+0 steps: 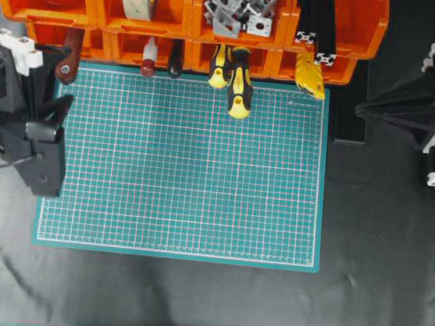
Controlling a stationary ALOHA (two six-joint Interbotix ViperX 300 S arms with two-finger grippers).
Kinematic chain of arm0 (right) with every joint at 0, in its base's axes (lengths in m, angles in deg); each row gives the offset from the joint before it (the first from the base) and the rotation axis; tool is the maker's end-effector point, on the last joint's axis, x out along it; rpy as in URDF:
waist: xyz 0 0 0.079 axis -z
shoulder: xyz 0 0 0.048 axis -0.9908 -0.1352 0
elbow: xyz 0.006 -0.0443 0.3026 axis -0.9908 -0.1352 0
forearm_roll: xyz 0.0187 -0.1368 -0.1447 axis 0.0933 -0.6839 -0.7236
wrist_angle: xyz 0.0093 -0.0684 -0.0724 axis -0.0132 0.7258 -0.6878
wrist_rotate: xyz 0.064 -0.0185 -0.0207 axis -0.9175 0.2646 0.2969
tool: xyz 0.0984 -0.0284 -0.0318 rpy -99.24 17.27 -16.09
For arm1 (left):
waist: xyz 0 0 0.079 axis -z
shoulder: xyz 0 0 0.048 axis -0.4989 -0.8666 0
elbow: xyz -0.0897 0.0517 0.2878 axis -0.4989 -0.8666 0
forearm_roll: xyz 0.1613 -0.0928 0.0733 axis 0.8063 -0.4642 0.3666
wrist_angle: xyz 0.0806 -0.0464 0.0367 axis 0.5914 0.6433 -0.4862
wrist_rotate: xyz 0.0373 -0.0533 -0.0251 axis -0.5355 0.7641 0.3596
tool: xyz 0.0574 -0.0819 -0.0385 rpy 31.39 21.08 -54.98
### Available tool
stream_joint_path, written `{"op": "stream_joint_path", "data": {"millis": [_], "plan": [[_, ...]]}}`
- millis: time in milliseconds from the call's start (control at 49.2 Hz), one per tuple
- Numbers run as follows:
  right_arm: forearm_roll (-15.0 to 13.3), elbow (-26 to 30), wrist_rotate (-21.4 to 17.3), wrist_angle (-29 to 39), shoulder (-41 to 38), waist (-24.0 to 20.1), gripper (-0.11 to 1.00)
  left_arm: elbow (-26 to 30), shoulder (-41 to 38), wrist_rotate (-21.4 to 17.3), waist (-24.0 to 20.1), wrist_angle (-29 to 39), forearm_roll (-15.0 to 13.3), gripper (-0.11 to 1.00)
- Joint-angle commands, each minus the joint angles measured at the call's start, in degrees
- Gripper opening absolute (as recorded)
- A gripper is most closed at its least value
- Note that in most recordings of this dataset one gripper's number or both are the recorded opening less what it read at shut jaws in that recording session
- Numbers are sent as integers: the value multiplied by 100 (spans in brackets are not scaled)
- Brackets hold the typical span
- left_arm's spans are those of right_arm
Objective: Pick scraper from container rack with left arm.
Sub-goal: 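Close the left gripper on the scraper's brown handle end, then pull the scraper out of the rack with the left gripper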
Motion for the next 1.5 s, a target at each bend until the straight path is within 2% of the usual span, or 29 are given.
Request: {"op": "stream_joint_path", "data": {"millis": [0,244,528,772,833,894,1057,1301,1483], "plan": [[0,123,-9,0,-18,9,1,-62,141,-18,-62,-44,18,91],[0,114,-9,0,-9,9,1,-316,360,-18,-185,-220,18,91],[0,97,-9,0,-9,9,1,-211,272,0,-193,-571,18,91],[0,97,-9,-9,-9,9,1,-193,246,-9,-290,-589,18,89],[9,97,-9,0,-9,9,1,-202,255,0,-316,-554,18,84],[0,97,-9,-9,-9,9,1,-202,255,-9,-325,-536,18,76],[9,114,-9,0,53,9,1,-141,229,-18,-325,-466,18,34],[0,105,-9,0,132,9,1,158,202,-26,-255,-53,18,34],[0,97,0,0,149,9,1,615,202,-26,141,413,18,28]]}}
